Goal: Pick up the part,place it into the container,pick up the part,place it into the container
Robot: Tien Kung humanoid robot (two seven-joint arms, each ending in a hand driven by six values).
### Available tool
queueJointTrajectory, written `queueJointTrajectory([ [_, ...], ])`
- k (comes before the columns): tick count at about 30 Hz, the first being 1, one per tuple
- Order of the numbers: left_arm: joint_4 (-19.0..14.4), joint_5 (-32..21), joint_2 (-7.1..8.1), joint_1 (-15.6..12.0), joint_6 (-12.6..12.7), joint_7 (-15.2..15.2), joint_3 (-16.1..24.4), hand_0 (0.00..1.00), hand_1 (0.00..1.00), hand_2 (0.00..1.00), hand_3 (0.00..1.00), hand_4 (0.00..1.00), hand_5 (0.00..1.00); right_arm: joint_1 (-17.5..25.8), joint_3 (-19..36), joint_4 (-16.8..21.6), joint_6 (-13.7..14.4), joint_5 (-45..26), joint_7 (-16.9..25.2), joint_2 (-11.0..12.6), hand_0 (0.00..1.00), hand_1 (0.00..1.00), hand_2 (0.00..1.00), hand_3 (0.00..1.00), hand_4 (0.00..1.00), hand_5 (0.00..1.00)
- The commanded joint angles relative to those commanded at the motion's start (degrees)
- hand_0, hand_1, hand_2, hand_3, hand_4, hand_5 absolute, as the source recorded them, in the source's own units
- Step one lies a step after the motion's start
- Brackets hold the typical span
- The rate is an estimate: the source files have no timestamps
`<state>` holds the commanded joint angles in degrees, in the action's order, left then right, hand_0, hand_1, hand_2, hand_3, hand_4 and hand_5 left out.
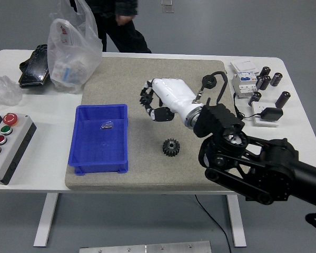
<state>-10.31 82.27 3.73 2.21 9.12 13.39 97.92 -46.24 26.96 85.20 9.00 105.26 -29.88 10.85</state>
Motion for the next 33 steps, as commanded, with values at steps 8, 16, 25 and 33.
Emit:
queueJointTrajectory([
  [8,0.0,0.77,0.13,0.32,0.06,0.43,0.64,0.738,0.689,0.687,0.673,0.664,0.516,-2.05,-5.86,-3.56,4.39,-3.41,8.78,-4.54,0.275,0.415,0.393,0.542,0.485,0.002],
  [16,0.0,1.15,0.51,1.13,-0.18,0.16,0.66,0.738,0.689,0.686,0.674,0.664,0.517,-2.4,-10.5,-3.57,4.92,-1.99,11.68,-5.39,0.283,0.42,0.406,0.548,0.493,0.002],
  [25,0.0,0.68,0.51,0.92,-0.13,0.05,0.57,0.738,0.689,0.686,0.675,0.667,0.521,-2.74,-11.74,-6.05,4.03,0.42,11.28,-6.39,0.309,0.498,0.558,0.573,0.576,0.002],
  [33,0.0,0.91,0.21,0.66,-0.17,-0.02,0.96,0.738,0.689,0.686,0.674,0.666,0.521,-2.42,-11.19,-6.86,-0.77,-0.49,9.36,-6.38,0.312,0.534,0.657,0.665,0.501,0.002],
])
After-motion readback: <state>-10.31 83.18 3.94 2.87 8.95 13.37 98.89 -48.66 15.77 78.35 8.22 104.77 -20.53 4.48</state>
